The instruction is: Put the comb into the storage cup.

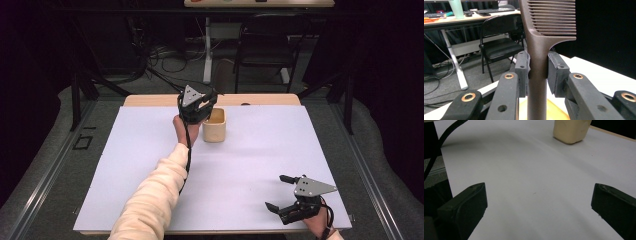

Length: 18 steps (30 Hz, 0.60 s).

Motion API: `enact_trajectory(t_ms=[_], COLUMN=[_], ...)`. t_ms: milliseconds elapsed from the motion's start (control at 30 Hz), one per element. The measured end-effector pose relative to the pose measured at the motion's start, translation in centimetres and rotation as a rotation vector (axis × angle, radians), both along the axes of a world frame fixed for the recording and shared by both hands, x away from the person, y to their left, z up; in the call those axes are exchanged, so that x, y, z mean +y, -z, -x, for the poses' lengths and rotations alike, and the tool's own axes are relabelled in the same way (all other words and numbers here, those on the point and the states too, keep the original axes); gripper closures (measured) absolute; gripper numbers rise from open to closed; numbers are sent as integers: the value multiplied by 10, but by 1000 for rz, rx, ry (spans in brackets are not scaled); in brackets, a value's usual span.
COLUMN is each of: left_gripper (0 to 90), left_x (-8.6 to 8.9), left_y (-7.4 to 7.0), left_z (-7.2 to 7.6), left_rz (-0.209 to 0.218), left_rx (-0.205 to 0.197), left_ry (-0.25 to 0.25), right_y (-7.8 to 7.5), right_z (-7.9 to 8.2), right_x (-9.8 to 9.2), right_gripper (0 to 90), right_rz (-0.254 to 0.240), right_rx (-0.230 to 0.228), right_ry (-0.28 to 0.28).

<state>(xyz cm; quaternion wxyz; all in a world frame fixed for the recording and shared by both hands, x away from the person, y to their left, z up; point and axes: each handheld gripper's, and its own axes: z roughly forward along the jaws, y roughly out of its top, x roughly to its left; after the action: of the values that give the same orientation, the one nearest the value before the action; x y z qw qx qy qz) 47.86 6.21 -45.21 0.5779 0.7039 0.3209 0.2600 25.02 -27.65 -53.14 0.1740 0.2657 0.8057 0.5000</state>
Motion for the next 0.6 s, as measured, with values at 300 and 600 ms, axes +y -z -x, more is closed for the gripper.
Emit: enact_trajectory(t_ms=[300, 600], left_gripper=[723, 723], left_x=[-1, -2], left_y=[3, 6], left_z=[-2, -3], left_rz=[11, 8], left_rx=[3, 16], left_ry=[13, 17], right_y=[0, 0], right_z=[0, 0], right_x=[0, 0], right_gripper=[0, 1], right_rz=[1, 1], right_rx=[2, 0], right_ry=[0, -1])
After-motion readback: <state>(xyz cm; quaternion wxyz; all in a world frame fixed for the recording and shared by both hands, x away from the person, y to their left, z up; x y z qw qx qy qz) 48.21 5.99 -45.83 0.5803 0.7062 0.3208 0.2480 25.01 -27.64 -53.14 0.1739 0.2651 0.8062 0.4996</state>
